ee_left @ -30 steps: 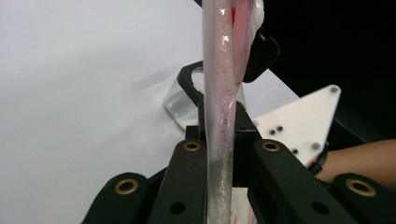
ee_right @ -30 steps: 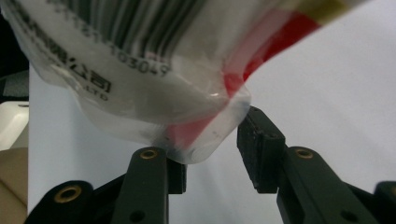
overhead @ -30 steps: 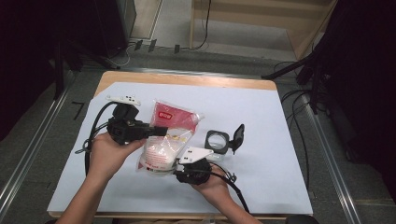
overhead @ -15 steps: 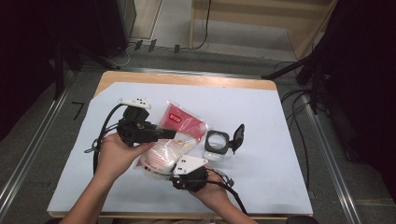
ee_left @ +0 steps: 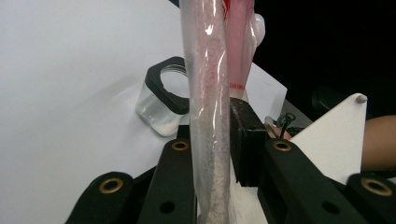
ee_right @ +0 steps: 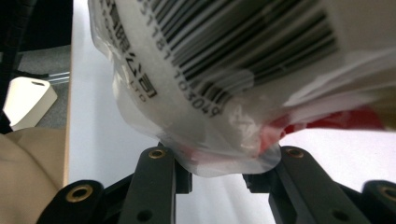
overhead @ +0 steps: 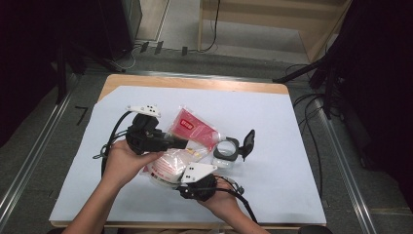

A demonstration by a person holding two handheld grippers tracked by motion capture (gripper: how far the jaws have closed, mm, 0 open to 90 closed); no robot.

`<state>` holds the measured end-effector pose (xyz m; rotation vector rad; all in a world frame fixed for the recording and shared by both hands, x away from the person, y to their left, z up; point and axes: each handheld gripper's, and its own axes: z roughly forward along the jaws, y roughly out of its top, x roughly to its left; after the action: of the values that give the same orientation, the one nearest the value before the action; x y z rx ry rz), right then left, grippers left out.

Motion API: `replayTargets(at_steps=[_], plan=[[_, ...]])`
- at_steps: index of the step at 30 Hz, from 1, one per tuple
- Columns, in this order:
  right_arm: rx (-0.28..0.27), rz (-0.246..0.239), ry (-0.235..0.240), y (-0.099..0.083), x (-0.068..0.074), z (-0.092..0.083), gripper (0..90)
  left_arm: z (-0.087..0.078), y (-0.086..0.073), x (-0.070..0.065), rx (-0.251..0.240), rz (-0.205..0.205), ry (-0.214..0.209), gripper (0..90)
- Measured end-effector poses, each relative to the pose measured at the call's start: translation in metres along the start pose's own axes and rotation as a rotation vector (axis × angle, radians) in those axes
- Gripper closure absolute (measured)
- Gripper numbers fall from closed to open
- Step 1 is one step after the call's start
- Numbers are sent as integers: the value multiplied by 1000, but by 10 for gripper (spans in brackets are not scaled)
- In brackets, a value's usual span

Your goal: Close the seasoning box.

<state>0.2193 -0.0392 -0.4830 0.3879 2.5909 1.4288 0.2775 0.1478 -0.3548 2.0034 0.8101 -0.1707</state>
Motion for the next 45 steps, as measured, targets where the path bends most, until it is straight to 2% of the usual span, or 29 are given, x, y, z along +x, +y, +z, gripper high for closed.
replayTargets(at_steps=[2, 3, 4, 5, 8, 10, 11, 15, 18, 21, 24, 25, 29, 30, 31, 33, 34, 35, 40, 42, 44, 45], plan=[[3, 2, 5, 0, 0, 0, 703, 0, 0, 4, 2, -29, -4, 824], [0, 15, 6, 0, -2, 0, 704, -1, -1, 4, -20, -33, 24, 815], [0, 15, 6, 0, -2, 0, 704, -1, -1, 4, -20, -33, 24, 811], [-1, 39, 11, 0, -5, -2, 704, -2, -1, 3, -27, -29, 67, 803], [-24, 73, 20, 0, -9, -4, 702, 0, -1, 1, -28, -26, 113, 777], [-24, 78, 16, 0, -9, -5, 702, 0, -1, 1, -19, -22, 122, 774], [-26, 77, 13, 0, -9, -5, 701, 2, -1, 0, -19, -11, 147, 770], [-25, 75, 14, 1, -7, -5, 699, 5, -2, -1, -17, -11, 175, 758], [-30, 77, 28, 1, -6, -4, 700, 9, -4, 0, -44, -19, 167, 751], [-38, 83, 41, 2, -5, -5, 715, 12, -4, 1, -55, -32, 137, 733], [-40, 69, 43, 3, -4, -6, 720, 13, -4, 1, -50, -36, 138, 735], [-41, 70, 50, 3, -3, -6, 720, 17, -5, 3, -46, -41, 121, 737], [-36, 68, 53, 3, -3, -6, 708, 20, -4, 4, -33, -55, 114, 741], [-34, 77, 54, 2, -4, -6, 708, 21, -4, 4, -31, -66, 107, 741], [-35, 90, 60, 2, -5, -6, 708, 22, -3, 6, -38, -95, 88, 737], [-35, 101, 59, 2, -5, -6, 708, 22, -2, 7, -33, -105, 85, 737], [-35, 109, 61, 2, -6, -6, 706, 23, -1, 7, -33, -119, 87, 738], [-34, 112, 45, 2, -7, -6, 694, 25, 2, 10, -28, -143, 81, 739], [-40, 107, 44, 4, -6, -7, 674, 28, 8, 15, -8, -173, 72, 719], [-54, 138, 61, 5, -7, -7, 674, 28, 11, 16, 2, -171, 75, 704], [-56, 144, 65, 5, -7, -8, 674, 30, 16, 15, 15, -187, 61, 664], [-67, 166, 73, 6, -9, -9, 675, 32, 17, 15, 14, -193, 43, 644]])
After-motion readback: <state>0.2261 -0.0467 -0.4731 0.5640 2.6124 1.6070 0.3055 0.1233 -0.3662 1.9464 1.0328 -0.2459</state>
